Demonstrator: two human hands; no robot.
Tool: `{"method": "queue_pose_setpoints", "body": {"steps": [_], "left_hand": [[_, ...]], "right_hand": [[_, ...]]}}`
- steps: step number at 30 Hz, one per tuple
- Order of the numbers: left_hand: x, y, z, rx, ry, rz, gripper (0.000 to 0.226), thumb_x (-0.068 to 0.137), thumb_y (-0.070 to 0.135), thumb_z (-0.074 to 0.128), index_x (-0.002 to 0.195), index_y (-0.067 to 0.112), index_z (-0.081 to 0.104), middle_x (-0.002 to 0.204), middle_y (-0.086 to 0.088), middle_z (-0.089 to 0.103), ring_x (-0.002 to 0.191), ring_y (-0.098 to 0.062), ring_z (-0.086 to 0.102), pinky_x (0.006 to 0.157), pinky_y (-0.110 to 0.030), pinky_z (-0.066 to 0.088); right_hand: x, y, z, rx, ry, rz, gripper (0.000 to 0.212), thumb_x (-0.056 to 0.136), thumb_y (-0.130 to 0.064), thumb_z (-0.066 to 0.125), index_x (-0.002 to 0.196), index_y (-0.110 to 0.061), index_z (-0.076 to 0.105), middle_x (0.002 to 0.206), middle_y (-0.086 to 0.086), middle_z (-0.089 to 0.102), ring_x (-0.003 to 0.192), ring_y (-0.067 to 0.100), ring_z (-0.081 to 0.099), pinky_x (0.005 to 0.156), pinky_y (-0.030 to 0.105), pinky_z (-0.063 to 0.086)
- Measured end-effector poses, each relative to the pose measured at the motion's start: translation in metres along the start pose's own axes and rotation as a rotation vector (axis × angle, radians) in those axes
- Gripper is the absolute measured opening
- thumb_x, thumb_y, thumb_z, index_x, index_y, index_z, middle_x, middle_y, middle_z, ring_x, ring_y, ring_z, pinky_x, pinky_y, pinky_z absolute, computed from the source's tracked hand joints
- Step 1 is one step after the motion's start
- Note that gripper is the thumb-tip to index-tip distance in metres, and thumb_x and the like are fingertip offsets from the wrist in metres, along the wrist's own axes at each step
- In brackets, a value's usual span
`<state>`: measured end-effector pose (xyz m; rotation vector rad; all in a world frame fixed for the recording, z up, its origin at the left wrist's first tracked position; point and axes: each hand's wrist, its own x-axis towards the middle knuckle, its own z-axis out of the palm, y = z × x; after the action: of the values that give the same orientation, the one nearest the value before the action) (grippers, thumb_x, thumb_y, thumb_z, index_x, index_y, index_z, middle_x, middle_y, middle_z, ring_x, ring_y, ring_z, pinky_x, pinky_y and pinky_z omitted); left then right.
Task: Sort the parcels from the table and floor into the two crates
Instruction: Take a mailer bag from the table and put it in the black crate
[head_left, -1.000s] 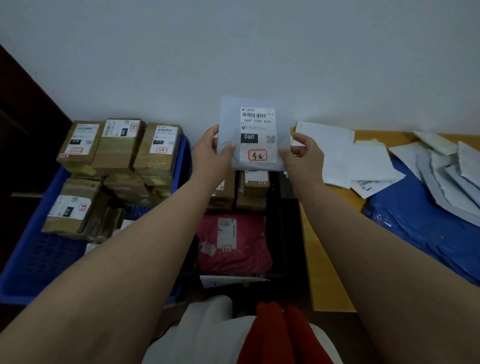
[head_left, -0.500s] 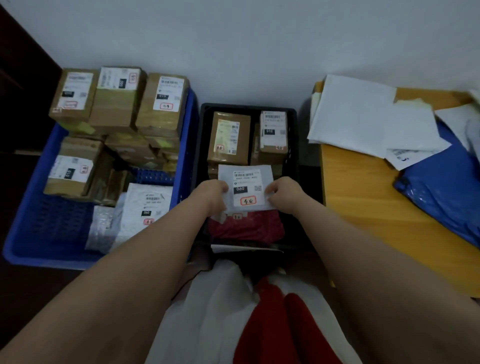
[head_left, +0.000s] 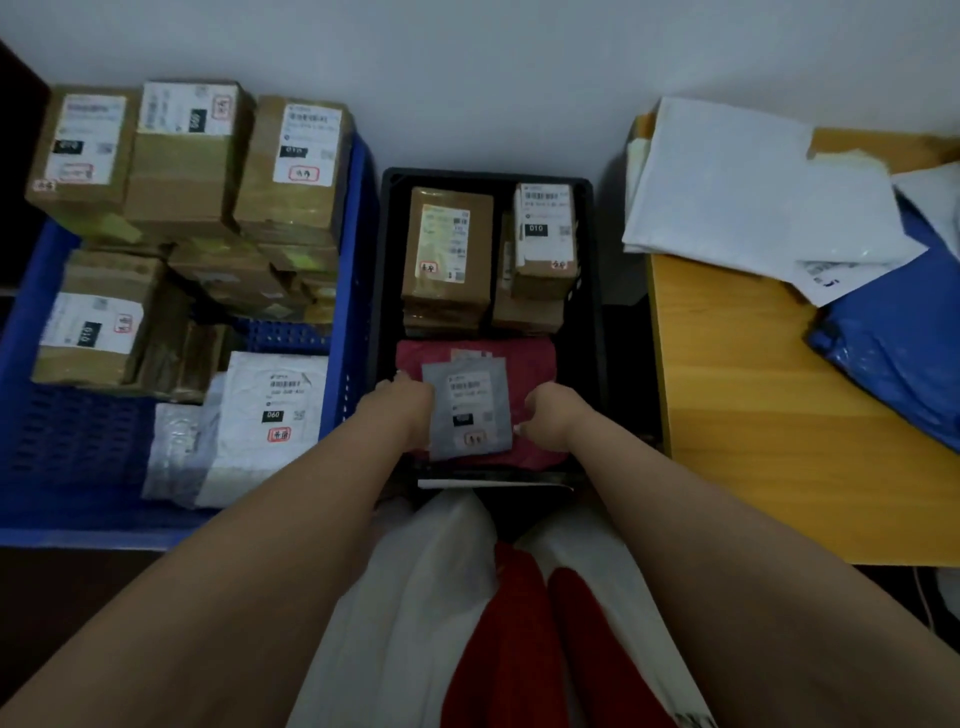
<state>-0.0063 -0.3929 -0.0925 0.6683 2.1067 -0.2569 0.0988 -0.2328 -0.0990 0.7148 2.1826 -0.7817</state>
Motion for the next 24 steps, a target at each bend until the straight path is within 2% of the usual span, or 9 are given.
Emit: {"method": "queue_pose_setpoints", "body": {"steps": [3,6,9,15,19,24], "left_hand": [[-0.014,0.005,-0.034,-0.033,0.136,0.102,0.062,0.087,0.031,0.067,0.141,0.013,0.041,0.140,-0.014,0.036,0.126,-0.032,0.040,0.103,-0.045,0.043],[-0.026,0.022,-0.061,-0.113,0.273,0.218,0.063,0.093,0.036,0.058,0.147,0.016,0.033,0.146,-0.014,0.033,0.130,-0.031,0.037,0.103,-0.043,0.042],[-0.036,0.046,-0.079,-0.183,0.394,0.327,0.066,0.095,0.039,0.056,0.151,0.017,0.028,0.150,-0.012,0.031,0.135,-0.029,0.033,0.106,-0.044,0.039],[-0.038,0.107,-0.104,-0.175,0.476,0.493,0.066,0.094,0.038,0.057,0.151,0.018,0.029,0.150,-0.012,0.033,0.136,-0.031,0.033,0.109,-0.044,0.036],[-0.030,0.153,-0.111,-0.128,0.448,0.534,0.068,0.094,0.038,0.057,0.151,0.015,0.026,0.152,-0.012,0.029,0.137,-0.031,0.030,0.110,-0.043,0.035],[-0.006,0.211,-0.127,-0.102,0.507,0.533,0.067,0.094,0.036,0.058,0.150,0.015,0.027,0.150,-0.013,0.031,0.134,-0.032,0.034,0.107,-0.046,0.037]], "right_hand": [[-0.019,-0.012,-0.028,0.025,0.120,-0.012,0.032,0.094,-0.021,0.059,0.120,-0.002,0.061,0.123,0.013,0.061,0.112,0.028,0.058,0.087,0.031,0.048],[-0.039,-0.020,-0.055,0.058,0.234,-0.021,0.036,0.095,-0.022,0.057,0.124,0.000,0.058,0.127,0.015,0.059,0.115,0.030,0.056,0.095,0.041,0.049],[-0.057,-0.016,-0.074,0.082,0.335,-0.008,0.041,0.096,-0.026,0.057,0.131,-0.005,0.054,0.132,0.014,0.054,0.118,0.031,0.054,0.095,0.041,0.049],[-0.078,0.025,-0.098,0.151,0.497,0.078,0.054,0.097,-0.029,0.056,0.144,-0.008,0.040,0.143,0.014,0.044,0.130,0.030,0.044,0.103,0.039,0.043],[-0.084,0.067,-0.110,0.196,0.532,0.150,0.058,0.096,-0.030,0.056,0.146,-0.011,0.035,0.146,0.012,0.040,0.132,0.031,0.039,0.105,0.039,0.040],[-0.076,0.122,-0.141,0.208,0.579,0.178,0.056,0.096,-0.029,0.056,0.145,-0.012,0.034,0.145,0.011,0.039,0.132,0.031,0.035,0.106,0.038,0.036]]}}
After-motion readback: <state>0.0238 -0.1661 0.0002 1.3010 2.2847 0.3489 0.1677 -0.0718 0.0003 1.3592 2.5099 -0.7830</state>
